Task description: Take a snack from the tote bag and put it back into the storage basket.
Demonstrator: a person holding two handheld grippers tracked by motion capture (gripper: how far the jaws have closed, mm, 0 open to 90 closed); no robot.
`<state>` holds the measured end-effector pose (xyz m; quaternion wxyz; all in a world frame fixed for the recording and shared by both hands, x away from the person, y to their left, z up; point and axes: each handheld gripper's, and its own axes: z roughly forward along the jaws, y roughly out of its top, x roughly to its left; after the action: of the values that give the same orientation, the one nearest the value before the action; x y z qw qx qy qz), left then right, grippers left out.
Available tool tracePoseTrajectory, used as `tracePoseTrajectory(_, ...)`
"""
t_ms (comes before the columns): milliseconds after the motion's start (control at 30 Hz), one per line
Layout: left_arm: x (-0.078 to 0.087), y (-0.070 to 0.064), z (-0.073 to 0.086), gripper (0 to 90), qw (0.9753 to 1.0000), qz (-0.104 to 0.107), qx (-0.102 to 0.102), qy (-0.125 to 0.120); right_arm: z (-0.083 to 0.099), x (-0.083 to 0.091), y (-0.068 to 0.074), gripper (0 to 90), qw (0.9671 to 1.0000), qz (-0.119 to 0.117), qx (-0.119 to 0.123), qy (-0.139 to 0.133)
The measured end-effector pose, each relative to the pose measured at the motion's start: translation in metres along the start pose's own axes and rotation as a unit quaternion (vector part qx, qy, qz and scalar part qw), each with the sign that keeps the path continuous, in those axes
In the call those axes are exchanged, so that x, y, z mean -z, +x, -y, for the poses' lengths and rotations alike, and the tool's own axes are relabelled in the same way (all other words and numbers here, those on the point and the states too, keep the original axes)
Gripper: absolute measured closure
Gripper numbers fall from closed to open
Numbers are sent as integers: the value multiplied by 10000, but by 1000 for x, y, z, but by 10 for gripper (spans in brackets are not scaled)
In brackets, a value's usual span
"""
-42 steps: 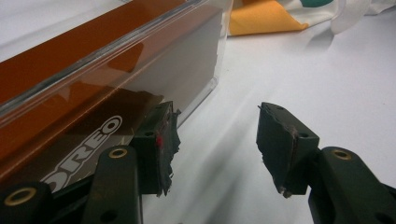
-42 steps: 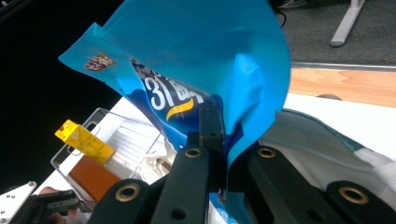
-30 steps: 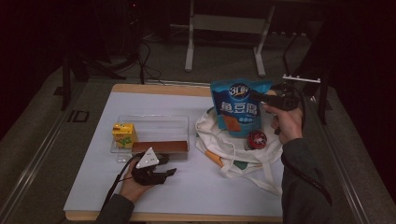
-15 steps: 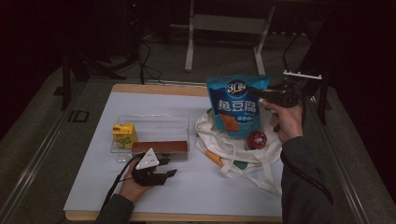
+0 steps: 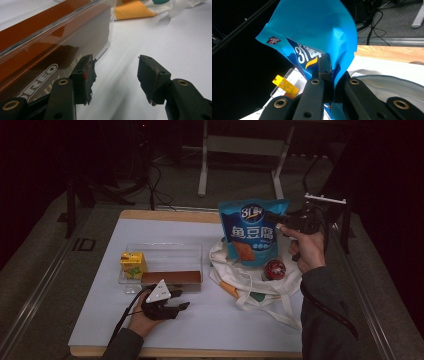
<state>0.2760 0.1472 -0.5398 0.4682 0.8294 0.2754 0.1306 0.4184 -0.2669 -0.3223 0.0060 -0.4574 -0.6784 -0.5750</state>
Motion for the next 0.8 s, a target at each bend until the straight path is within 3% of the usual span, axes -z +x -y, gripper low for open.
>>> tracePoseTrajectory(800, -1, 0, 0, 456, 10000, 40, -27, 29, -5, -7, 28, 895, 9993, -376, 53, -14)
